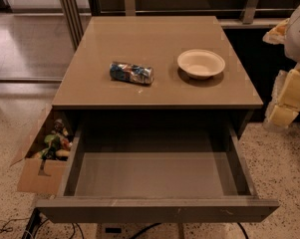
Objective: Close top drawer
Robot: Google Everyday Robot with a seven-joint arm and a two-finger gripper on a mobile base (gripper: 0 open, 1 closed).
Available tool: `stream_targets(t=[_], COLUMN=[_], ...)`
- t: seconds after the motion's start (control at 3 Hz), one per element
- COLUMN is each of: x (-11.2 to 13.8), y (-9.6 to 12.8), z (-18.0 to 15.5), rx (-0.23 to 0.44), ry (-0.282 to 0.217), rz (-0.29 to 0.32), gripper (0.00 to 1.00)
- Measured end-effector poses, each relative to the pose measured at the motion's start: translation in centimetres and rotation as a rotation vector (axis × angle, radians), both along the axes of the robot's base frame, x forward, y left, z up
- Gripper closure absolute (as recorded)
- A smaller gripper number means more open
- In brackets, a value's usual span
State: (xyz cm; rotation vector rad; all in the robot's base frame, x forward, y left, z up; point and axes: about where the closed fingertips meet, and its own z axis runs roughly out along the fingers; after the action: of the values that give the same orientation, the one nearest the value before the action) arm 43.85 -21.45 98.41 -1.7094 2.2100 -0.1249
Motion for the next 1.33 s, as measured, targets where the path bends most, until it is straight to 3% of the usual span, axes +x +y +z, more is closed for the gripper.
stream_targets(t=[0.33,1.0,1.33], x=[0.0,-2.9,-4.3], y=[0.0,0.9,1.5], z=[0.0,-2.4,-7.2], rx=[0.000,0.049,0.120], ry=[0.000,-0.010,-0.030], rz=[0.000,0.000,-0.020], gripper=[0.00,0.00,0.15])
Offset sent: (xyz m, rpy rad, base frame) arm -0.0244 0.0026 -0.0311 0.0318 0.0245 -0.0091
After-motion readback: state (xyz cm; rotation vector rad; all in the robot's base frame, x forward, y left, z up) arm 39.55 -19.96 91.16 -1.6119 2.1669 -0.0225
